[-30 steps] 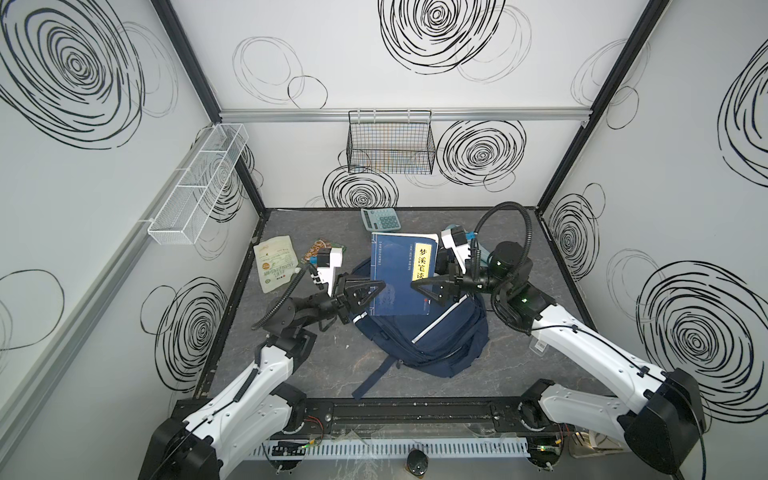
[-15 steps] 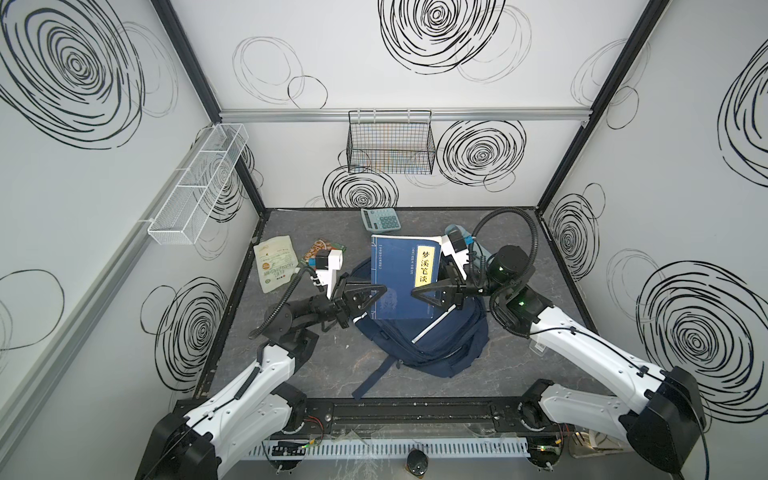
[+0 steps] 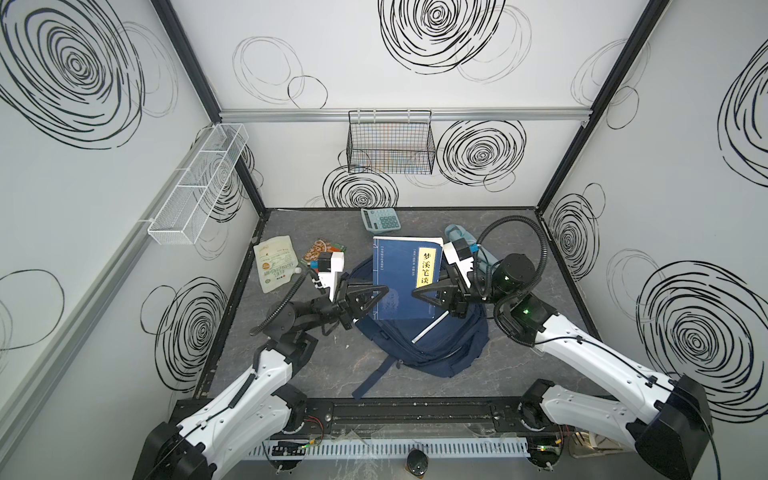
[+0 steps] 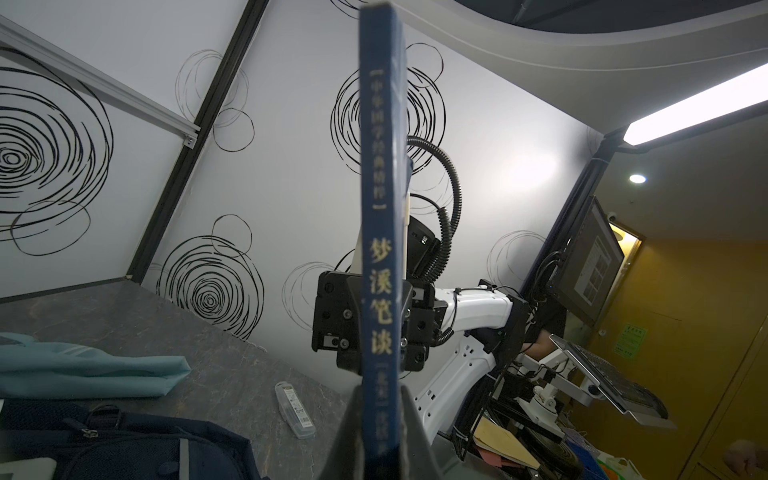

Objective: Pack the student bag
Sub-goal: 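Hold the blue book upright above the backpack with both grippers, then carry the blue book with the right gripper while the left gripper releases it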

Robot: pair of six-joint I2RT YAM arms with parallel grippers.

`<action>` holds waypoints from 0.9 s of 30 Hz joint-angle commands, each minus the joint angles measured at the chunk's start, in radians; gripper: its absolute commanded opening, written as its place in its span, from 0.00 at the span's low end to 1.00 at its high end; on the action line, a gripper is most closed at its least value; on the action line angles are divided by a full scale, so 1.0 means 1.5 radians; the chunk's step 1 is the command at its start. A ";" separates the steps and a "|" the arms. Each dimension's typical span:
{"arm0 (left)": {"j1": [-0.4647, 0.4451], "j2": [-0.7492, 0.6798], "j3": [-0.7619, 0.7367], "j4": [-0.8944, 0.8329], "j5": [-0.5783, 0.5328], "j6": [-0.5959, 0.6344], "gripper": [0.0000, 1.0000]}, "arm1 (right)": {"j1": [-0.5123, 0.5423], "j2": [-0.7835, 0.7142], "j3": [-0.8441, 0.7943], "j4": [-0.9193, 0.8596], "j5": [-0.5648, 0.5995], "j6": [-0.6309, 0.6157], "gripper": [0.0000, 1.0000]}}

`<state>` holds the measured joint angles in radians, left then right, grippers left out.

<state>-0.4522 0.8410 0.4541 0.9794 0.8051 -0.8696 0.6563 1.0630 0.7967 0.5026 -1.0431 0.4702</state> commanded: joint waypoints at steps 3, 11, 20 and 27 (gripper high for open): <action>0.005 -0.039 0.023 -0.110 -0.081 0.102 0.31 | -0.008 -0.034 0.000 -0.010 0.079 -0.026 0.00; -0.026 -0.060 0.102 -0.414 -0.268 0.326 0.57 | -0.065 -0.059 -0.011 -0.174 0.349 -0.039 0.00; -0.183 0.030 0.145 -0.557 -0.478 0.464 0.62 | -0.228 -0.104 -0.067 -0.199 0.417 0.064 0.00; -0.315 0.146 0.171 -0.551 -0.561 0.525 0.66 | -0.259 -0.171 -0.075 -0.284 0.544 0.068 0.00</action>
<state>-0.8803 1.0248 0.6746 0.1345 0.0513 -0.1635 0.2916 0.8669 0.6811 0.1062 -0.3595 0.5507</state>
